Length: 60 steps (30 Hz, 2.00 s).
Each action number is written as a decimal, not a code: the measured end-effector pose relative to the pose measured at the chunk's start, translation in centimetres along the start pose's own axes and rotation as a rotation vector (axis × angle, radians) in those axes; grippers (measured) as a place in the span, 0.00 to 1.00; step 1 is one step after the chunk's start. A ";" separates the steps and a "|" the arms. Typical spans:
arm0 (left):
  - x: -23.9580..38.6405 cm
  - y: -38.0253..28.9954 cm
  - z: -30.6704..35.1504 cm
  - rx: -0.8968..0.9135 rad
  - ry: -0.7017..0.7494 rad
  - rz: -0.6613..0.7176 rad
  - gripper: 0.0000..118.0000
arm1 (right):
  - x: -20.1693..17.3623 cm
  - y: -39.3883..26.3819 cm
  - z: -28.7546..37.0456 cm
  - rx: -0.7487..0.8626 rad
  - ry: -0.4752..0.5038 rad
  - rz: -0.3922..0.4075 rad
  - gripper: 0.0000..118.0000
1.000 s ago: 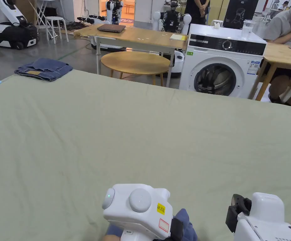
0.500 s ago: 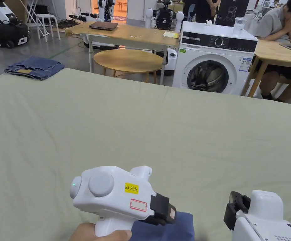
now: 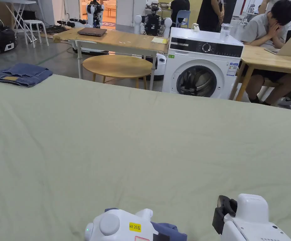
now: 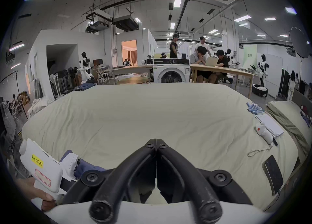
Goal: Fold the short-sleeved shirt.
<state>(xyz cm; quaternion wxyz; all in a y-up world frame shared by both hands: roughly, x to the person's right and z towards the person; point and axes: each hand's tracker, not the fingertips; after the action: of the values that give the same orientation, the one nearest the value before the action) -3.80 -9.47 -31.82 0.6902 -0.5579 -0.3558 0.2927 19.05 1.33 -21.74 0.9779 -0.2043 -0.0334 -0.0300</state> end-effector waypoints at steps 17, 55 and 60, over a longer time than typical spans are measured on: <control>6.7 -0.1 16.0 0.754 0.569 -0.565 0.00 | -2.9 3.1 -0.7 0.177 -0.016 0.034 0.00; -3.3 -4.9 19.9 0.650 0.599 -0.327 0.00 | -8.1 -10.1 -1.8 -0.294 0.058 0.118 0.00; -6.5 -3.6 20.5 0.470 0.307 -0.180 0.43 | -7.4 -9.5 -1.9 -0.314 0.090 0.098 0.00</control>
<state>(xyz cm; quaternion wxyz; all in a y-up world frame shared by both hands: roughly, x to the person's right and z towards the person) -24.32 -3.90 -26.86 0.8695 -0.3868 -0.2177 0.2166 11.13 -7.76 -20.25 0.9348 -0.3543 0.0256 0.0038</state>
